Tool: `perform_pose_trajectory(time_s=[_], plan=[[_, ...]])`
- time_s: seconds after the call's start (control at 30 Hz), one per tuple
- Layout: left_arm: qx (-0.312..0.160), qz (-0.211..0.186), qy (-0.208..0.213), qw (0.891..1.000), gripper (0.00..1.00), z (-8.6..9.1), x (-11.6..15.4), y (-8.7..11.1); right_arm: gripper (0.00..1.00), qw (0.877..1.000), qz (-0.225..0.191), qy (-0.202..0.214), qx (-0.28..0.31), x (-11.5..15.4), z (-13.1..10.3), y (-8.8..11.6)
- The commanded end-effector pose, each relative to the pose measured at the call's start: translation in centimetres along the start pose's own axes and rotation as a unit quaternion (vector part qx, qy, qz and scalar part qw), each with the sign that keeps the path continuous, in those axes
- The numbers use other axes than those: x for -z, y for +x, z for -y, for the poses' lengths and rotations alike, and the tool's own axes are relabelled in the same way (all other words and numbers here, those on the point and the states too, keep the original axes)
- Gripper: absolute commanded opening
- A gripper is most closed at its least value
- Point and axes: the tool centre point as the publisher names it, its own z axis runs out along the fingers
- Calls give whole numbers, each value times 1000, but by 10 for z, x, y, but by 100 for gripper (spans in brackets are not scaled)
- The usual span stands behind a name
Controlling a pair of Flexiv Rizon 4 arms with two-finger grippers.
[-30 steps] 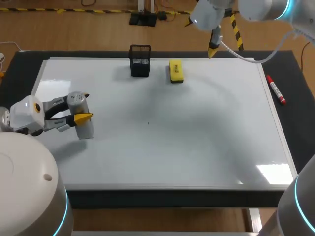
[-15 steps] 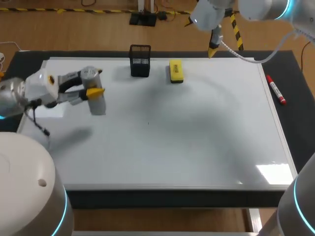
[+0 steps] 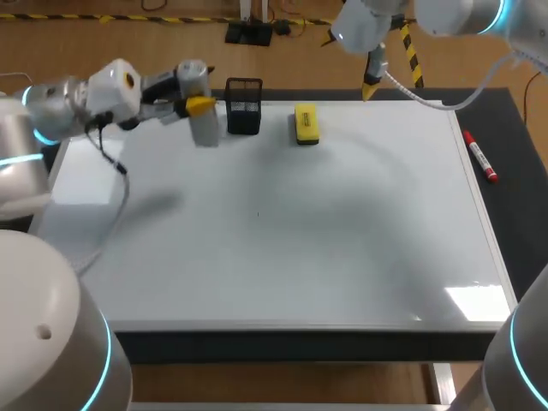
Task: Pick up the inspection probe, press it on each red-marked spot on the whiteboard one by one, put down the probe, pick up the eraser, and wipe off all the red marks.
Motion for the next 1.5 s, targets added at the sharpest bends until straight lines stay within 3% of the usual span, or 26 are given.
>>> perform_pose_trajectory(time_s=[0.03, 0.43, 0.83, 1.5], plan=[[3, -50, 1, 999, 0, -3, -19, -41, 100, 1000, -2, 1, 1, 1, 0, 0], [6, -74, 3, 997, 0, -11, -43, -95, 100, 1000, -2, 1, 1, 1, 0, 0], [14, -83, 7, 996, 0, -41, -46, -133, 100, 1000, -2, 1, 1, 1, 0, 0], [28, -89, 12, 996, 0, -83, -44, -160, 100, 1000, -2, 1, 1, 1, 0, 0]])
